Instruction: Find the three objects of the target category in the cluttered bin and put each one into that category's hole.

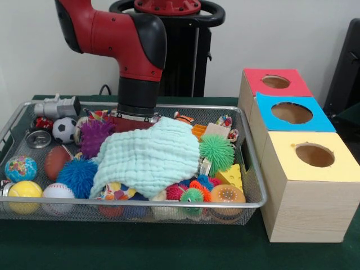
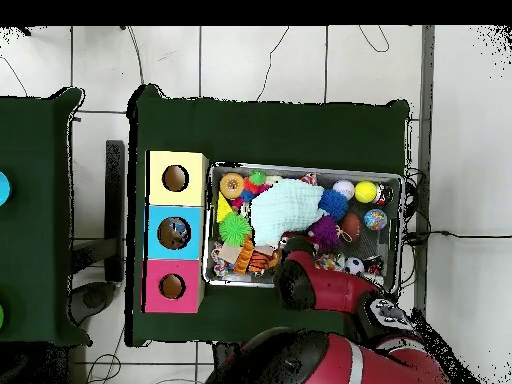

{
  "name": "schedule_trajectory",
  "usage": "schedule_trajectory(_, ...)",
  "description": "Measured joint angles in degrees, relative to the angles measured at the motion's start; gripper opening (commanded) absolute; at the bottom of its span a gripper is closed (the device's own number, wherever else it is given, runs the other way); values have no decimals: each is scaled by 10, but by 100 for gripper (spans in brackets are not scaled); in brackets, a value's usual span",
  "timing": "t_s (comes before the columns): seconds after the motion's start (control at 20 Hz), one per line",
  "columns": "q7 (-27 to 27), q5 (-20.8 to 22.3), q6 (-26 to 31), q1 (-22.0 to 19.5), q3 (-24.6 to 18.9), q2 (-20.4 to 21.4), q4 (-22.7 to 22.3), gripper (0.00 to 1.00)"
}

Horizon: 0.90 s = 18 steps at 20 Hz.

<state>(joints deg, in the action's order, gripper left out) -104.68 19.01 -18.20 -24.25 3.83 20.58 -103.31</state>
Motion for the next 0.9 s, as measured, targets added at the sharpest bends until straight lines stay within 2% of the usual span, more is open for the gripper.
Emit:
schedule_trajectory(0.3,-2,-21,-14,0,4,1,-14,100)
schedule_trajectory(0.55,-2,-55,-31,1,4,1,-28,100)
schedule_trajectory(0.9,-10,-140,-60,27,8,-3,-56,100)
